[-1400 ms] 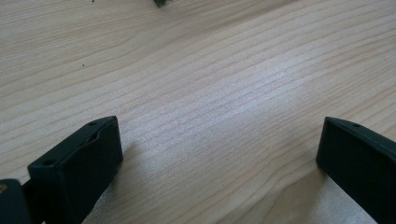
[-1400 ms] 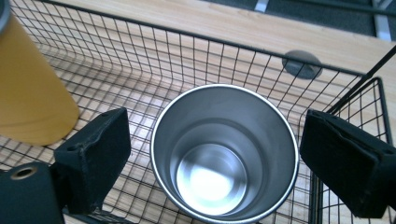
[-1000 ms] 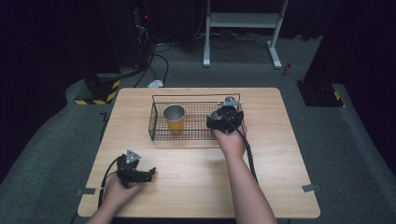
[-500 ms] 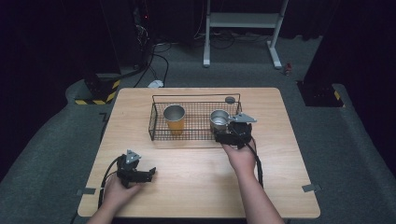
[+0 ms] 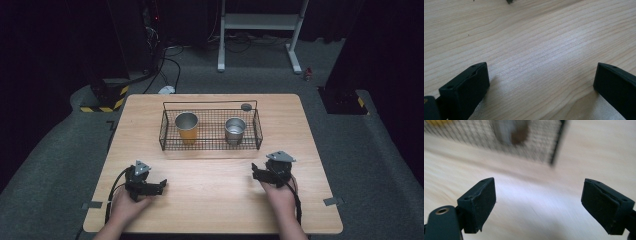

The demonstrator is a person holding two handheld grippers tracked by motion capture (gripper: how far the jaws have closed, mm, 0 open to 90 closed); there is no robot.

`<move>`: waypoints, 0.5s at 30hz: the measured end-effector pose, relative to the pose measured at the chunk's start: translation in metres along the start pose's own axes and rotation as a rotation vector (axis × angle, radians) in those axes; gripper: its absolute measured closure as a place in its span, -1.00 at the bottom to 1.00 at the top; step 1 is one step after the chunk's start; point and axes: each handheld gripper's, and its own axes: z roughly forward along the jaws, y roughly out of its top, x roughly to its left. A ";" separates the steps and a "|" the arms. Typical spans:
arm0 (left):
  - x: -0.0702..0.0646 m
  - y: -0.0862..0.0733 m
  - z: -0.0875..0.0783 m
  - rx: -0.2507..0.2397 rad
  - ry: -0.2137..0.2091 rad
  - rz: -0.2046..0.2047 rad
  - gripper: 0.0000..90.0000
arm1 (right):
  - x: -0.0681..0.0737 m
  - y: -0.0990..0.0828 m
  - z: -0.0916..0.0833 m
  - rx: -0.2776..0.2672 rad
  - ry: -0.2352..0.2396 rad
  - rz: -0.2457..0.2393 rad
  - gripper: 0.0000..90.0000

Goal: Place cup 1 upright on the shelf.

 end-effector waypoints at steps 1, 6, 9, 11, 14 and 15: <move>0.000 0.000 0.000 0.000 0.000 0.000 -0.98 | -0.005 -0.007 -0.002 0.011 -0.013 0.002 -0.72; 0.000 0.000 0.000 0.000 0.000 0.002 -0.98 | -0.015 -0.032 -0.009 0.054 -0.029 -0.004 -0.72; 0.000 0.000 0.000 0.000 0.000 0.000 -0.98 | -0.015 -0.041 -0.013 0.082 -0.003 0.012 -0.71; 0.000 0.000 0.000 0.000 0.000 0.000 -0.98 | -0.013 -0.041 -0.012 0.086 0.004 0.006 -0.71; 0.000 0.000 0.000 -0.003 0.003 -0.009 -0.98 | -0.011 -0.041 -0.011 0.088 0.004 0.015 -0.72; 0.000 0.000 0.000 -0.003 0.006 -0.006 -0.98 | -0.011 -0.041 -0.011 0.088 0.002 0.016 -0.73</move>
